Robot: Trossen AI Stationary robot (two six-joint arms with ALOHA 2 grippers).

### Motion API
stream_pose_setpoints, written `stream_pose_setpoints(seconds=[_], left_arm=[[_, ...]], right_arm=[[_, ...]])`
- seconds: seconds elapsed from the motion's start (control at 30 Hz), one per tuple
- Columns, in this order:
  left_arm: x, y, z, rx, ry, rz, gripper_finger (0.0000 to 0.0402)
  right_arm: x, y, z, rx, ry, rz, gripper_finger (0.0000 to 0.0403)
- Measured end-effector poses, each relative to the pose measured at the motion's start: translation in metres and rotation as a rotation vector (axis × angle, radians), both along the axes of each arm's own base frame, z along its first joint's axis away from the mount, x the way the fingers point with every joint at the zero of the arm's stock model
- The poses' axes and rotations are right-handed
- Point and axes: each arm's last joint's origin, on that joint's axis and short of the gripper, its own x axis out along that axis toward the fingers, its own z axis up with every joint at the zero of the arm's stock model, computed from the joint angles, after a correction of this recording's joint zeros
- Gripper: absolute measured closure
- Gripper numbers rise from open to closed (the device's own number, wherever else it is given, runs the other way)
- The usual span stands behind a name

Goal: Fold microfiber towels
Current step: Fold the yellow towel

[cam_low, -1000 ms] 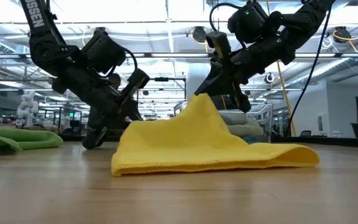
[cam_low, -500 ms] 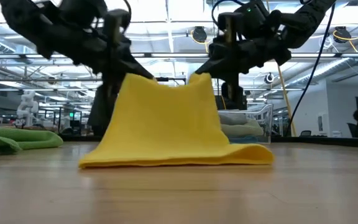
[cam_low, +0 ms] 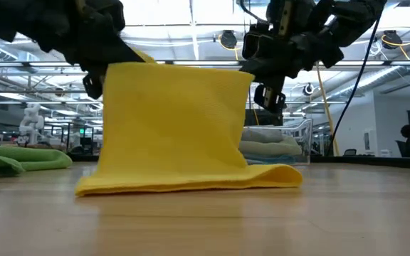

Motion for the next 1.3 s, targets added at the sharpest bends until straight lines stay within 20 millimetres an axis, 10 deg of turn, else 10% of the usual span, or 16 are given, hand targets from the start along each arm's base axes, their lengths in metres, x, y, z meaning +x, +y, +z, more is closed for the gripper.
stream_pose_setpoints(seconds=[0.7,1.3], left_arm=[[0.02,-0.029,-0.063,-0.089,0.11,0.038,0.0393],[0.029,-0.04,-0.072,-0.221,0.154,0.007,0.0342]], right_arm=[[0.007,0.037,-0.04,-0.181,0.126,0.056,0.0399],[0.007,0.058,-0.05,-0.136,0.135,0.215,0.0383]])
